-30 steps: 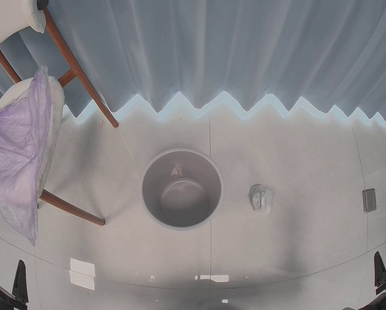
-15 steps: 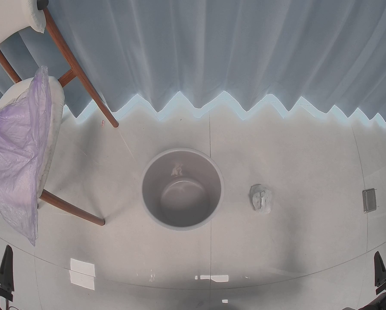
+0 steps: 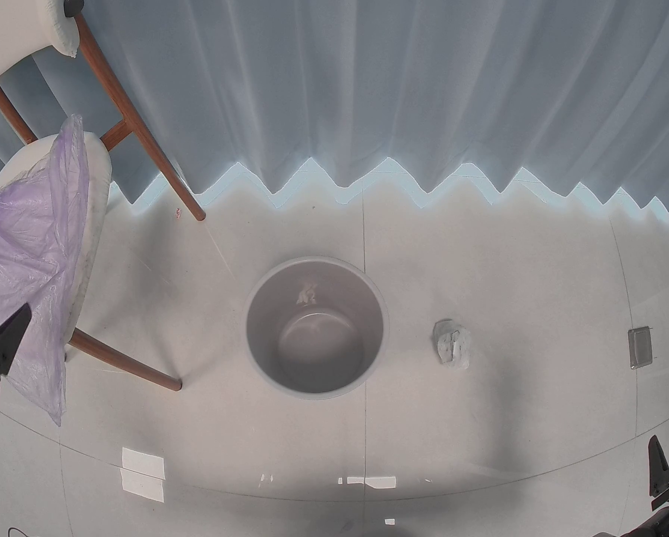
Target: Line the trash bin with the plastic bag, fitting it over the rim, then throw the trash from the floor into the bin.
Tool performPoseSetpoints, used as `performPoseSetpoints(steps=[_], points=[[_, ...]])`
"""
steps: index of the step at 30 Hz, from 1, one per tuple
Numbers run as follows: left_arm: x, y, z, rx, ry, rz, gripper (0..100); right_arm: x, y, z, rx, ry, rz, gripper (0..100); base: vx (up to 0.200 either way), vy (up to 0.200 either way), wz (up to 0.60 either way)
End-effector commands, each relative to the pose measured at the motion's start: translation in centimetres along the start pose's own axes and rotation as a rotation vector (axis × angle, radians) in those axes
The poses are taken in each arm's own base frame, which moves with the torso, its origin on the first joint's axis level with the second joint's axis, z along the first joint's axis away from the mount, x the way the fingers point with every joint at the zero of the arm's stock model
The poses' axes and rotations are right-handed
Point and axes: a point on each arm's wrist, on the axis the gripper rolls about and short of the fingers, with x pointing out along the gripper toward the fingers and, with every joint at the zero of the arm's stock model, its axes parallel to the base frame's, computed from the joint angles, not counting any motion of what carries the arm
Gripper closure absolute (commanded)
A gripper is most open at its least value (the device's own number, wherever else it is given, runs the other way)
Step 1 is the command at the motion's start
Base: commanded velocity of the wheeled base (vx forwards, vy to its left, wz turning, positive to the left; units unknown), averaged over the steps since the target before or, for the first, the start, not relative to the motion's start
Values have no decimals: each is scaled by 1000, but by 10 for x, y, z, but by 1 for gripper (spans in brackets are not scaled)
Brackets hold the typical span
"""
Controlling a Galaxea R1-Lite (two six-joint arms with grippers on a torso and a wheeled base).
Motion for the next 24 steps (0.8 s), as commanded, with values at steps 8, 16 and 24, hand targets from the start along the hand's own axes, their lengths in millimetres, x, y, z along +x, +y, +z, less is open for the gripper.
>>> performPoseSetpoints(steps=[8, 16, 24], points=[[111, -1, 13, 80, 264, 97, 0, 0, 0, -5, -1, 1, 3, 0, 0, 0, 0], [147, 1, 21, 167, 259, 202, 0, 0, 0, -5, -4, 2, 6, 0, 0, 0, 0], [173, 0, 13, 186, 264, 214, 0, 0, 0, -5, -2, 2, 4, 0, 0, 0, 0]])
